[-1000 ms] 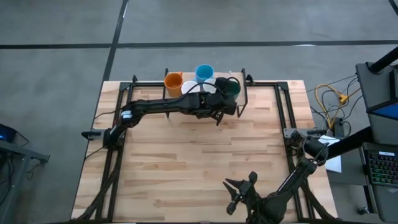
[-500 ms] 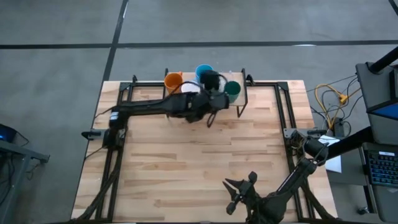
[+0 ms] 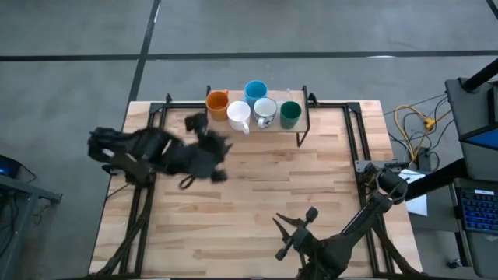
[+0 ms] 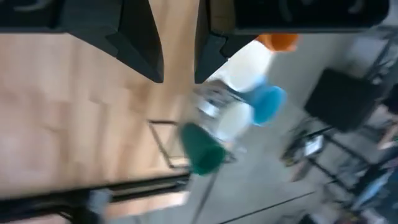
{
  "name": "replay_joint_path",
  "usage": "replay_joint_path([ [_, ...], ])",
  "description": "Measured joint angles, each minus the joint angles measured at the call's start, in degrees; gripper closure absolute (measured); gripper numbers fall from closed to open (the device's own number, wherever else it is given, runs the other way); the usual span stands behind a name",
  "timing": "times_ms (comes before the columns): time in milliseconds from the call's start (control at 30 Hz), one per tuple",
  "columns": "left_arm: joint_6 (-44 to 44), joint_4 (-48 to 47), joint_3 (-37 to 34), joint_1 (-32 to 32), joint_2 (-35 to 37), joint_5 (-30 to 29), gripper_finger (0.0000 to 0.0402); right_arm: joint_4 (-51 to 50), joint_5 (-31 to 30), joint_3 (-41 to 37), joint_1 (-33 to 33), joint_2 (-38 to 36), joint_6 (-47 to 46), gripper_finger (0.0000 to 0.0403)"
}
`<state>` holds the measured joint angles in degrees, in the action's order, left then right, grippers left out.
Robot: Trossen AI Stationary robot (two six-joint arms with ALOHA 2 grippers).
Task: Stack small to large cups/mugs on shelf
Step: Return to Home Position
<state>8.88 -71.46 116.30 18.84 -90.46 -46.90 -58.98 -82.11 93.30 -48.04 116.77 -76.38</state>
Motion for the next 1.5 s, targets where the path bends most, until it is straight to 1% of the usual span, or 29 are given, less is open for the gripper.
replay_joint_path([
  [67,2.2,2.6,-7.2,3.5,3.4,0.1,0.0326,-2.2,-2.1,1.0,0.5,-0.6,0.9,0.0335],
  [133,4.2,8.6,-15.4,6.9,6.9,0.2,0.0326,-5.2,-2.9,1.8,0.9,-2.0,0.4,0.0335],
  [200,4.2,17.5,-24.2,10.0,10.8,0.2,0.0326,-7.7,-3.1,2.2,1.1,-4.3,0.3,0.0335],
  [300,4.3,32.2,-36.1,13.3,16.5,1.2,0.0326,-9.9,-3.1,1.6,1.1,-8.5,3.0,0.0335],
  [400,3.2,46.3,-46.4,14.3,21.8,3.7,0.0326,-11.1,-2.9,0.2,0.8,-13.1,7.0,0.0335],
  [533,2.4,61.8,-59.1,14.4,28.3,5.9,0.0326,-11.2,-0.6,-3.1,0.3,-19.2,11.0,0.0339],
  [633,2.4,71.9,-67.6,14.4,32.8,6.3,0.0326,-10.6,0.0,-6.9,-0.4,-22.8,11.1,0.035],
  [733,2.9,79.7,-75.1,14.5,36.0,6.4,0.0326,-8.2,-0.1,-12.1,-1.0,-25.5,8.3,0.0363],
  [833,2.9,86.5,-81.0,15.0,38.5,6.6,0.0326,-3.3,-0.4,-18.3,-1.1,-27.0,5.1,0.0377],
  [933,2.7,91.1,-85.3,15.2,40.1,6.8,0.0326,3.5,-0.4,-24.2,-1.0,-27.4,2.4,0.0389],
  [1100,-0.4,91.0,-89.5,15.2,40.4,6.8,0.0326,17.2,-2.4,-33.1,-0.1,-27.1,2.3,0.0394],
  [1200,-1.7,91.2,-91.7,15.2,39.3,6.9,0.0326,23.1,-2.5,-37.8,0.8,-27.1,2.7,0.0394],
  [1300,-1.8,93.0,-94.1,15.2,37.7,7.5,0.0326,26.6,-2.4,-42.0,1.7,-27.1,0.4,0.0394],
  [1333,-1.7,94.5,-95.1,15.2,37.2,7.5,0.0326,28.1,-2.4,-43.1,2.1,-27.0,-0.4,0.0394],
  [1400,-1.8,100.5,-97.1,15.2,36.2,7.6,0.0326,31.5,-2.4,-44.9,2.7,-26.8,-1.0,0.0394],
  [1433,-1.8,103.4,-98.3,15.2,35.9,7.6,0.0326,33.5,-2.3,-45.6,3.0,-26.6,-0.4,0.0394],
  [1500,-2.2,109.2,-100.7,15.2,35.0,7.6,0.0326,38.4,-0.4,-46.3,3.8,-26.0,3.8,0.0394],
])
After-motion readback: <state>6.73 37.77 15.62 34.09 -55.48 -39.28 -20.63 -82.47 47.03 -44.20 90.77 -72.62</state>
